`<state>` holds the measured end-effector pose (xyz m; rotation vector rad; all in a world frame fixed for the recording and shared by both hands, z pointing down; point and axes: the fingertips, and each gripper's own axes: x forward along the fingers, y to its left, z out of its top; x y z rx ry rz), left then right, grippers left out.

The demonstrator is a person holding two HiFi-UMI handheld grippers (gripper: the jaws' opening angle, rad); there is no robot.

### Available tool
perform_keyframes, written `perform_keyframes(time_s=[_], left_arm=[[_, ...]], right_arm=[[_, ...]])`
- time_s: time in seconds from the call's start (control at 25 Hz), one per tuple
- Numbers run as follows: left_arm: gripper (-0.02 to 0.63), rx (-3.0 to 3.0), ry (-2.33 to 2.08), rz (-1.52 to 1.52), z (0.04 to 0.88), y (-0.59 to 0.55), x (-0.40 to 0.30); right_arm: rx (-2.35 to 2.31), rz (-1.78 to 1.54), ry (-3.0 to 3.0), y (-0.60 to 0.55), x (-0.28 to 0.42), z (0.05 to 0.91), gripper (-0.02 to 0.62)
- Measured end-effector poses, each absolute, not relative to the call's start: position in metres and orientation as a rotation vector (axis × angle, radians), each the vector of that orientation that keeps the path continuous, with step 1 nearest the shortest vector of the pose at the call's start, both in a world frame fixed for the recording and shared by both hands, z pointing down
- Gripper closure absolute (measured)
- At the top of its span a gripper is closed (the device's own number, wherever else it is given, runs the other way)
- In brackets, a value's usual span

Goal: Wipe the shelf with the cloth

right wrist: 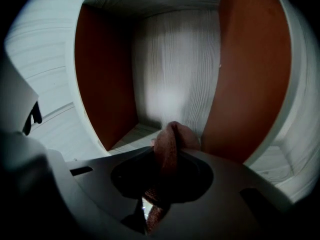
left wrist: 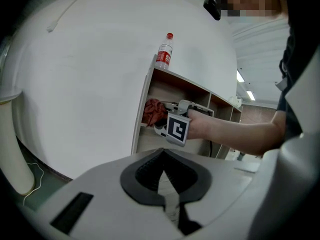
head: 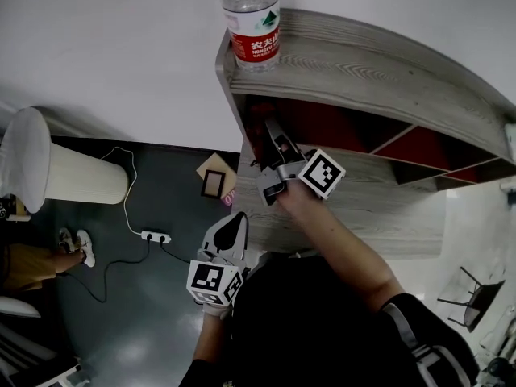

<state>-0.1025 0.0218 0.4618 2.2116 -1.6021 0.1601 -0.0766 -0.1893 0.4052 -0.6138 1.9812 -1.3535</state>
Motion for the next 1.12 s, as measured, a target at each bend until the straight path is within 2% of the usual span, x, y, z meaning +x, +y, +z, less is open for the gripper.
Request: perform_keyframes(time_s=[0.72,1.12], left_arm=[[0.601,2.433,-1.299,0.208,0.463,-0.016,-0.027],[0.601,2.471,-1.221,0.219,0.463,-0.023,0.001]], right_arm=[[-1.004,-1.187,1.692,-0.195,0.120,0.422,0.546],[-1.022,-1.195,1.648,-0.192,0.152,0.430,0.547]])
